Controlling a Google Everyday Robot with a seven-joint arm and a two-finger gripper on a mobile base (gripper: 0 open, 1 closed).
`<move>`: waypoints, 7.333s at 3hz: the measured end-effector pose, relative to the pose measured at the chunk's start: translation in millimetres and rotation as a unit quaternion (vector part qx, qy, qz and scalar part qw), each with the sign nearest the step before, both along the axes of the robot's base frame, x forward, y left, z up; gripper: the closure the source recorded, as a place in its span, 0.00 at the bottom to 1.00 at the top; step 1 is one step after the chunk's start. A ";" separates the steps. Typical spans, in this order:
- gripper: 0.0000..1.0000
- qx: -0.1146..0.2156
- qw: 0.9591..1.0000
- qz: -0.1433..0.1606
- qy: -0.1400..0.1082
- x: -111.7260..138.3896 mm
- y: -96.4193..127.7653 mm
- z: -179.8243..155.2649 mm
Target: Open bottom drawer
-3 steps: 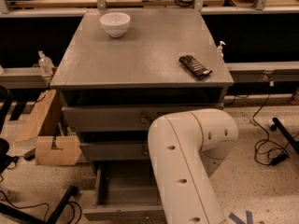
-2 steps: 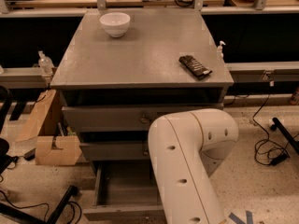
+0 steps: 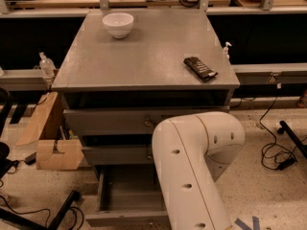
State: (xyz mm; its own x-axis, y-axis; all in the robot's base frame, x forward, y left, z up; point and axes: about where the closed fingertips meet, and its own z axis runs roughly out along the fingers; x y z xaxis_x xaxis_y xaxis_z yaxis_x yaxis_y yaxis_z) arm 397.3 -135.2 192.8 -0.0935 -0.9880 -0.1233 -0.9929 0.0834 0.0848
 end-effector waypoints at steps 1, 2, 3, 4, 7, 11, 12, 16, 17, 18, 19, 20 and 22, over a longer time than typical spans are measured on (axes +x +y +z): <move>0.00 0.000 1.000 0.000 0.000 0.0 0.0 0.0; 0.18 -0.008 1.000 0.003 -0.015 14.9 -0.7 9.3; 0.42 -0.036 0.999 0.013 -0.037 50.2 -7.0 37.0; 0.64 -0.039 0.997 0.029 -0.062 85.8 -10.2 55.8; 1.00 0.029 0.990 -0.005 -0.140 146.4 -50.0 37.6; 1.00 0.157 0.977 0.055 -0.137 177.0 29.2 -55.9; 1.00 0.158 0.980 0.036 -0.120 153.1 29.5 -62.3; 1.00 0.147 0.986 0.014 -0.083 110.6 35.4 -58.7; 1.00 0.147 0.986 0.014 -0.083 111.4 35.6 -58.7; 1.00 0.147 0.986 0.014 -0.083 111.7 35.6 -58.7; 1.00 0.147 0.986 0.014 -0.083 111.7 35.6 -58.7; 1.00 0.147 0.986 0.014 -0.083 111.7 35.6 -58.7; 0.59 0.147 0.986 0.014 -0.083 112.0 35.7 -58.7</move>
Offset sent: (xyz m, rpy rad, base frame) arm 0.0370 -0.0019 0.0240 -0.0372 -0.0749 0.0106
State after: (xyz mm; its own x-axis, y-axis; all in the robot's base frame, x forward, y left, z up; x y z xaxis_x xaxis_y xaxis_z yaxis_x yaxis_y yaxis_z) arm 509.3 -99.5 134.1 -0.0204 -0.9094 -0.4153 -0.9967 0.0509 -0.0626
